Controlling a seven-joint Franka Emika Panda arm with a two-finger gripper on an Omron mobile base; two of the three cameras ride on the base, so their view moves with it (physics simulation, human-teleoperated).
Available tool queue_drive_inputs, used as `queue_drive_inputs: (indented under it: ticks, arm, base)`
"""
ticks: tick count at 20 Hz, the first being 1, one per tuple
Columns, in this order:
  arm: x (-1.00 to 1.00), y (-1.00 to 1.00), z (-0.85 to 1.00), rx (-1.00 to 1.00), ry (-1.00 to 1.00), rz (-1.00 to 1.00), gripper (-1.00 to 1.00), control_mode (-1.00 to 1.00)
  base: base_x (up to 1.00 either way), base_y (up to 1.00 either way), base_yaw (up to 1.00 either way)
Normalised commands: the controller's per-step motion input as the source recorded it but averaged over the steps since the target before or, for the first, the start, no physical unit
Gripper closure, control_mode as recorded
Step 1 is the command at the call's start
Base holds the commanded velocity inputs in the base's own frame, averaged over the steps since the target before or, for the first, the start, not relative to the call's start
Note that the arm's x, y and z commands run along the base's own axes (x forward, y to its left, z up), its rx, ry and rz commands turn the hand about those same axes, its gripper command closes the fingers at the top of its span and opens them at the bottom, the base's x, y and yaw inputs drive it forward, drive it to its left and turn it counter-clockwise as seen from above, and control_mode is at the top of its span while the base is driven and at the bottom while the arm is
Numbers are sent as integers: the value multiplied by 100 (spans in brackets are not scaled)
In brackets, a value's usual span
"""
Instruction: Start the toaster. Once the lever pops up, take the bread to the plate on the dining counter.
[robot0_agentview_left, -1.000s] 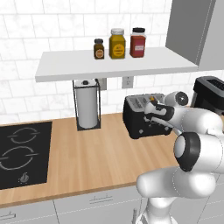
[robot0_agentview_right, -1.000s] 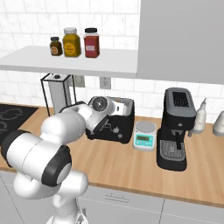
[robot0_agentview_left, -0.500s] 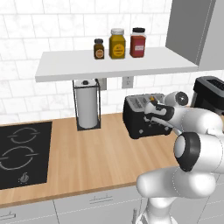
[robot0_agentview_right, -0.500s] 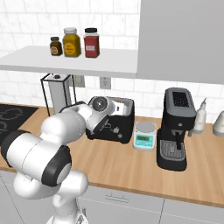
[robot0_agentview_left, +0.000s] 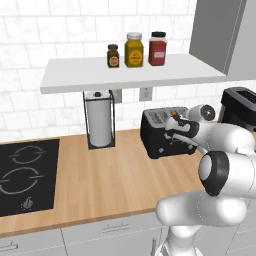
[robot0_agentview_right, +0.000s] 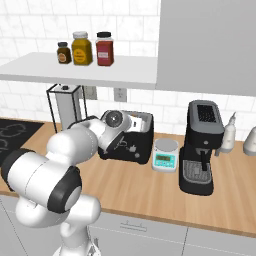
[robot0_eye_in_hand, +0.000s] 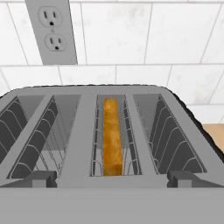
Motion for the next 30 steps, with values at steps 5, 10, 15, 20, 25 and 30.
queue_drive_inputs:
  ticks: [5, 10, 15, 20, 25, 30]
  arm:
    - [0, 0, 0, 0, 0, 0, -100, -100]
    - [0, 0, 0, 0, 0, 0, -100, -100]
    - [0, 0, 0, 0, 0, 0, -100, -100]
    - [0, 0, 0, 0, 0, 0, -100, -100]
    - [0, 0, 0, 0, 0, 0, -100, -100]
    - [0, 0, 0, 0, 0, 0, -100, -100]
  base:
    - [0, 0, 0]
    - [0, 0, 0]
    - [0, 0, 0]
    - [0, 0, 0]
    - [0, 0, 0]
    - [0, 0, 0]
